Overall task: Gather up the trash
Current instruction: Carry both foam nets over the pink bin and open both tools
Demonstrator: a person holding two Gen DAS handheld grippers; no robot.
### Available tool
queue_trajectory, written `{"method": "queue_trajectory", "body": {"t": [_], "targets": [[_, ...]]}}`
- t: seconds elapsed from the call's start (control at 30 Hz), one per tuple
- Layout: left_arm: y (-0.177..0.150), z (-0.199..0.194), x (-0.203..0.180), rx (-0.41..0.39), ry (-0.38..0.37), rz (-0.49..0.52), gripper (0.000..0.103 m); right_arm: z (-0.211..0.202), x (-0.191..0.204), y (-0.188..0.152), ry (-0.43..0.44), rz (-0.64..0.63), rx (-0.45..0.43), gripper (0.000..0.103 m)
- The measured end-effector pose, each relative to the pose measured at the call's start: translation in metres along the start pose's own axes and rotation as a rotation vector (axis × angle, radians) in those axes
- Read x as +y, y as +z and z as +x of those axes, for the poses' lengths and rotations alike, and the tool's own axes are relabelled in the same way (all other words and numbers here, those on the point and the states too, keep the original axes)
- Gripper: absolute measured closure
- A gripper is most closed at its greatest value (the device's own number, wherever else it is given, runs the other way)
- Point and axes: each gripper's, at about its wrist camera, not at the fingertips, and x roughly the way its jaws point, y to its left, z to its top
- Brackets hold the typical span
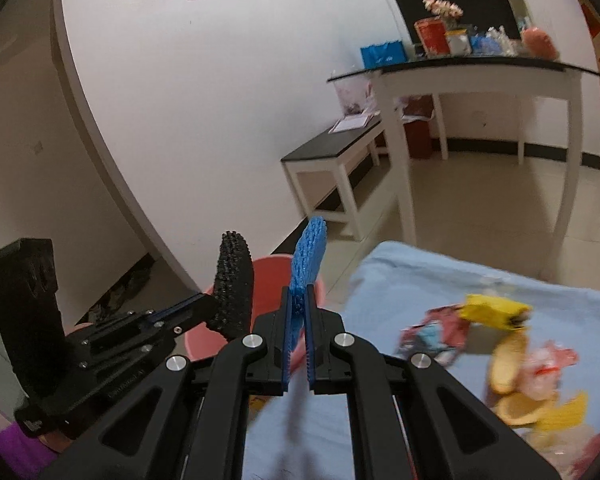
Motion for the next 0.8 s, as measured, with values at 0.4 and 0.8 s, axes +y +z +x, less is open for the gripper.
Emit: {"method": "queue_trajectory", "body": {"t": [0.4,0.8], "targets": [[-0.03,0.055,0.064,0.137,0.011,-0.082,0.096,0.087,0.032,-0.015,-0.066,0.009,0.149,0.097],[-0.027,0.071,0.08,0.172,0.025,-0.092,0.068,0.093,0.026,-0.018,-0.11,0.013,0.125,0.069]]}}
